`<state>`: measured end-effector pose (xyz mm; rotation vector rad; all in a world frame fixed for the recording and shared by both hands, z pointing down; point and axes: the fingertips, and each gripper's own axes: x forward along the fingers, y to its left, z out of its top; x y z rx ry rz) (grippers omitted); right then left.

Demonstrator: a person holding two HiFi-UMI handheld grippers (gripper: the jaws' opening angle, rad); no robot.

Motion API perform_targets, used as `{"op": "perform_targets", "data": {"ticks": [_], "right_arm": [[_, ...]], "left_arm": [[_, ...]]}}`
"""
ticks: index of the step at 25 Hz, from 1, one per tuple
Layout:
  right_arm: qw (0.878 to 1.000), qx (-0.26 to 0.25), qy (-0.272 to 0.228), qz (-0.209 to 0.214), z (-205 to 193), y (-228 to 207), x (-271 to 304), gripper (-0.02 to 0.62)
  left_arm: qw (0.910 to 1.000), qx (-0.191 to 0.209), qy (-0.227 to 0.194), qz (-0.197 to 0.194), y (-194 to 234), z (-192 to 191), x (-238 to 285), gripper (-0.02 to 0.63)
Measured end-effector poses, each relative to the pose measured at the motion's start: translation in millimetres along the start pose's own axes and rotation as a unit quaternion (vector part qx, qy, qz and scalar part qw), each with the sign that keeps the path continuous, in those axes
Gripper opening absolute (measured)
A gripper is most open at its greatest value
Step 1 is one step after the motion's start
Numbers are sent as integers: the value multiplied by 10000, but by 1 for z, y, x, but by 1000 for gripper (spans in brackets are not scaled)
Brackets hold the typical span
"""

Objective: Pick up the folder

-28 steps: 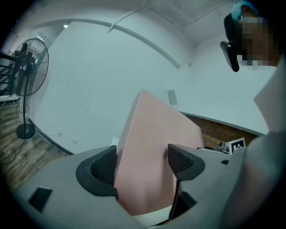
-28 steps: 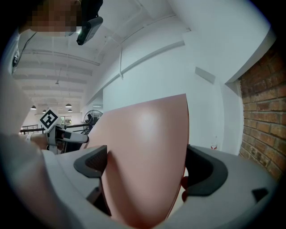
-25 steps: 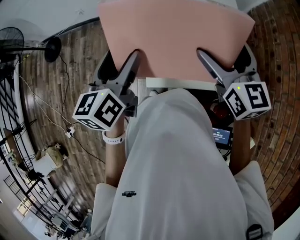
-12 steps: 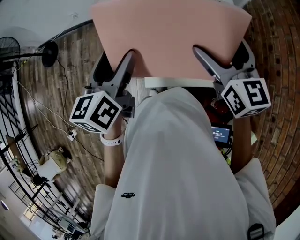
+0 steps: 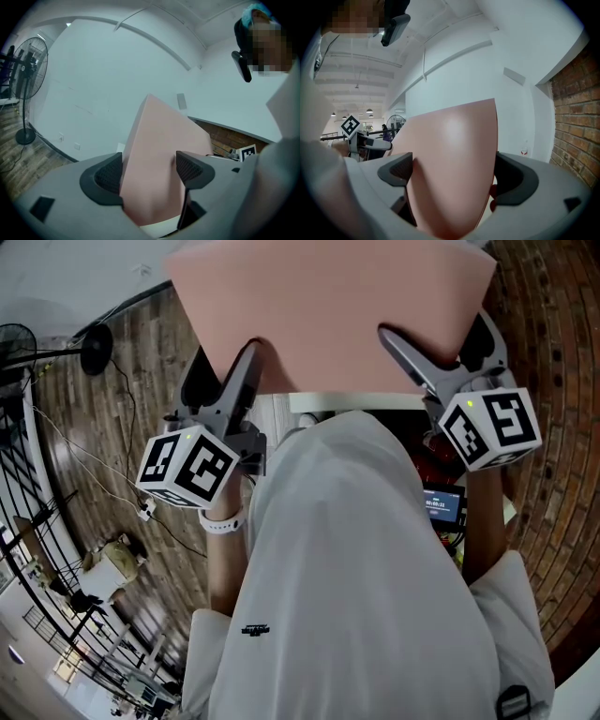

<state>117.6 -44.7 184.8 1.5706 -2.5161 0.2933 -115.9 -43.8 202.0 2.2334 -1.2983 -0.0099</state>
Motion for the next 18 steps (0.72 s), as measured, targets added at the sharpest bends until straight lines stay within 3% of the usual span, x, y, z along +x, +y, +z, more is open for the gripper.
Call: {"op": "perform_targets", "data": {"ticks": [18], "right_arm": [[10000,56,75,26,-3,-2,3,541]], "left_arm": [[10000,-22,-29,69,0,-3,-1,368]]}}
